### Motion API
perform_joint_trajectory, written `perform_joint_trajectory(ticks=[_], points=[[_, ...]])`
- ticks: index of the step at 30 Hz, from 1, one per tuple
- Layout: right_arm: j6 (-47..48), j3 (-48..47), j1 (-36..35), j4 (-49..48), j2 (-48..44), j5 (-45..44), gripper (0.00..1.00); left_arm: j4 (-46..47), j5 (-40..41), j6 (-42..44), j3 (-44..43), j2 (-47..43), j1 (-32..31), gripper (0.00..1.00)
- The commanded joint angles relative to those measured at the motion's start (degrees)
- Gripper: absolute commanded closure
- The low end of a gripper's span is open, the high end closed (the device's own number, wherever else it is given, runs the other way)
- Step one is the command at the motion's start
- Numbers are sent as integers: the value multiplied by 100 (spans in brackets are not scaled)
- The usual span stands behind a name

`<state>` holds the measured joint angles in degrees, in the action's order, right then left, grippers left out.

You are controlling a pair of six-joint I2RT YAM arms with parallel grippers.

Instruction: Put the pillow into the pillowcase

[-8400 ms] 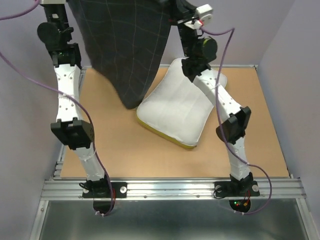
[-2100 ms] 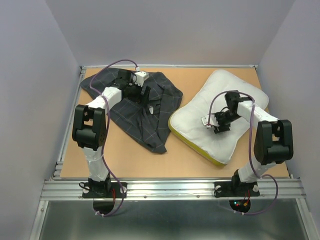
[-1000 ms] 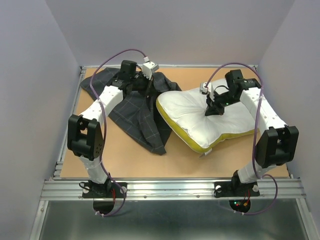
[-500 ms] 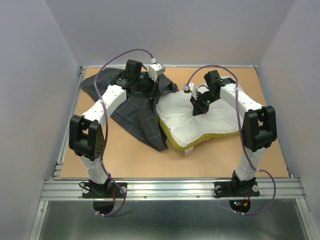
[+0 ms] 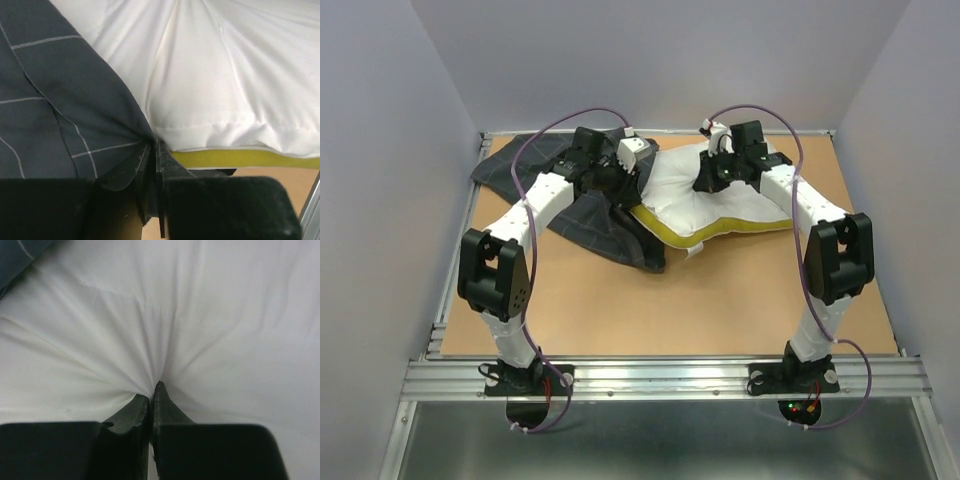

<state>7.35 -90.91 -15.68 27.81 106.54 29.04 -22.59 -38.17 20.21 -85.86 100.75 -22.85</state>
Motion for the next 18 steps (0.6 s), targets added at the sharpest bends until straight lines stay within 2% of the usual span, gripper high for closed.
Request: perform_joint_trajectory(ticks=[1,2,3,6,7,8,10,11,14,18], points=[[-1096,407,-93,-1665,-161,-486,99,17,-42,-192,-282,-55,-88,56],[-1078,469,-93,-1700,-99,-521,99,87,63,-367,-221,-169,-62,44],[-1035,617,-102,-1787,-38,-565,100,314,334,-508,-98,-291,-27,40],[-982,900,-102,-2095,7,-689,99,1175,670,-1394,972,-1099,324,27],[-1008,917,-102,-2131,42,-689,100,1387,758,-1614,1663,-1328,412,25],[-1043,944,-93,-2227,51,-698,99,1606,1028,-1782,1965,-1747,474,21],[-1113,988,-102,-2306,86,-715,99,1740,1259,-1993,2649,-2075,466,21],[-1157,988,-93,-2359,77,-715,99,1888,1547,-2160,2863,-2338,466,10],[-1219,997,-102,-2403,42,-698,99,1978,1542,-2547,3364,-2394,448,8],[-1245,1005,-102,-2430,-11,-698,99,2100,1523,-2645,3322,-1858,404,8]])
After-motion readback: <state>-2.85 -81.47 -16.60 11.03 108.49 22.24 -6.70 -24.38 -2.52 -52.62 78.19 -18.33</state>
